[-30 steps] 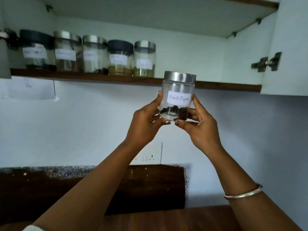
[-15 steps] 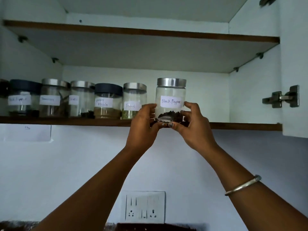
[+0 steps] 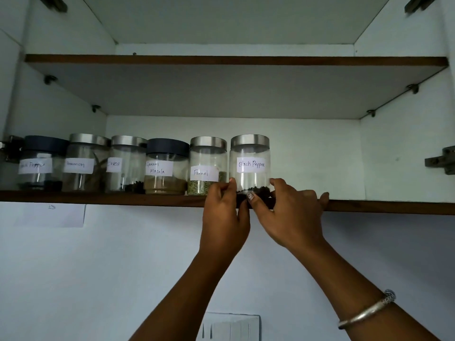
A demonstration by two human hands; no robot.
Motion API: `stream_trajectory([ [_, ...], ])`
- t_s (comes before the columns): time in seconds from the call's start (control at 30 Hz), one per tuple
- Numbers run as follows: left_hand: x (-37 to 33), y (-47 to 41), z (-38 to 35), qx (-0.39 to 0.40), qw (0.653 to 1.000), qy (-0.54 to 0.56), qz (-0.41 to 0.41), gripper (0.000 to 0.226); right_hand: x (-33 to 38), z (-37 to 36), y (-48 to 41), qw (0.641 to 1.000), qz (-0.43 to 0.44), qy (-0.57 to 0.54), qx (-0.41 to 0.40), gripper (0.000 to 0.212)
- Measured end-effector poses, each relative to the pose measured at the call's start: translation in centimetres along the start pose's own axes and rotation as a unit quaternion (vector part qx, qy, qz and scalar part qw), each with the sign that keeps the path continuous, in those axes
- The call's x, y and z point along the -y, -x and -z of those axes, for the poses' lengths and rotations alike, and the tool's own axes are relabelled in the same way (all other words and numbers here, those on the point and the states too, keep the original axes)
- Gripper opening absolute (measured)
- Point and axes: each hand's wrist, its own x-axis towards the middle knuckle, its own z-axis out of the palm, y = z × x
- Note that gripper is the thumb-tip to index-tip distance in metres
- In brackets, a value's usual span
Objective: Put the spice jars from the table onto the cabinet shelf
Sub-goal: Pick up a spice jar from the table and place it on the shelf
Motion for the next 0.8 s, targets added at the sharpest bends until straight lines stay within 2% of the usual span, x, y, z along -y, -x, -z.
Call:
stream_trajectory([
  [0.17,-0.1,-0.1,0.1,0.032,0.998,-0.053,-0.005,0.055,0.1,-0.9,0.3,0.996,0.018,0.084,0.021,0.081],
  [0.37,-0.3,-0.4,0.4,0.091,0.992,-0.088,-0.007,0.069,0.4,-1.3,0.7,0.994,0.018,0.104,0.027,0.088],
  [0.53,0.1,1.0,1.7,0.194,0.978,-0.073,0.014,0.089,2.3,-1.6,2.2,0.99,-0.014,0.112,0.088,0.098],
  [0.63,0.9,2.7,3.6,0.269,0.962,-0.038,0.001,0.09,4.1,-1.6,4.2,0.987,-0.01,0.099,0.123,0.107],
  [0.7,1.7,4.1,4.9,0.307,0.951,-0.037,-0.014,0.089,5.2,-2.1,5.9,0.985,0.014,0.091,0.147,0.105],
  [0.8,3.4,7.1,7.3,0.349,0.936,-0.031,0.024,0.092,7.0,-3.3,9.2,0.975,0.041,0.078,0.204,0.098],
])
